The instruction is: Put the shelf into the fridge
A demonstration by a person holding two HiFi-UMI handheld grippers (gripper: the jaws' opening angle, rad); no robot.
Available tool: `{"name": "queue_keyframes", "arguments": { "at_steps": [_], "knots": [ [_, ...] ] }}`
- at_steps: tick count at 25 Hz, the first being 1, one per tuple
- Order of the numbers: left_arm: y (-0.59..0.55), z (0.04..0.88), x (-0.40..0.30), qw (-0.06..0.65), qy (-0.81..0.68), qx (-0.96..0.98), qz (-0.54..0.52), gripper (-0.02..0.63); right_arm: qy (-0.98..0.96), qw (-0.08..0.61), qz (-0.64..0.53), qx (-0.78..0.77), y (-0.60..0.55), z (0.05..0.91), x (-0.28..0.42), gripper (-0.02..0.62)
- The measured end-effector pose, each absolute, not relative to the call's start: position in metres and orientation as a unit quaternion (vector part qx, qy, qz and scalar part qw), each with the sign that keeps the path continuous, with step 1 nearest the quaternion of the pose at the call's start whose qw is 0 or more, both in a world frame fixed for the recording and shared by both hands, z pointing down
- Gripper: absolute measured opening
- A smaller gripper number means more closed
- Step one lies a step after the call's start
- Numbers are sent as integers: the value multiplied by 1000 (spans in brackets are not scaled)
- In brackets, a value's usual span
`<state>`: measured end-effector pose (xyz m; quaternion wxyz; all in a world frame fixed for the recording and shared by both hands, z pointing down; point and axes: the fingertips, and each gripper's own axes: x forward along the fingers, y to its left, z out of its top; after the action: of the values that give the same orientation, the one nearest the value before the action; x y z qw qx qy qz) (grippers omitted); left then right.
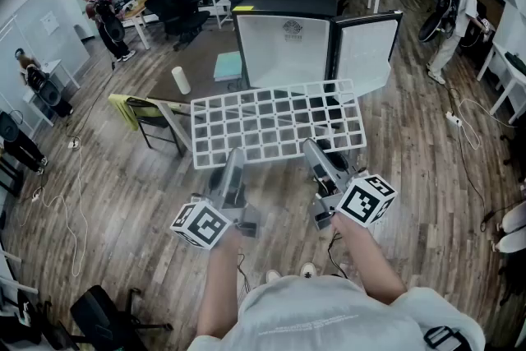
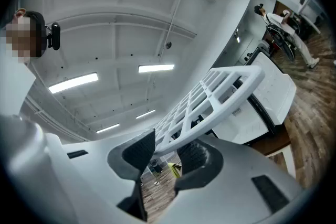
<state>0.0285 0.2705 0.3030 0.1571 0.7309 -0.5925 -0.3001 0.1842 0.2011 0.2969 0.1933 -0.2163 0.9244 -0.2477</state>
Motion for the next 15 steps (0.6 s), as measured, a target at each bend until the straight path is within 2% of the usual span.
{"name": "queue_keyframes", "arguments": {
  "at_steps": [15],
  "knots": [
    [221,324,38,152,-610,720,-294,94,924,192,-261,-203,145,321,190,129]
  ]
}}
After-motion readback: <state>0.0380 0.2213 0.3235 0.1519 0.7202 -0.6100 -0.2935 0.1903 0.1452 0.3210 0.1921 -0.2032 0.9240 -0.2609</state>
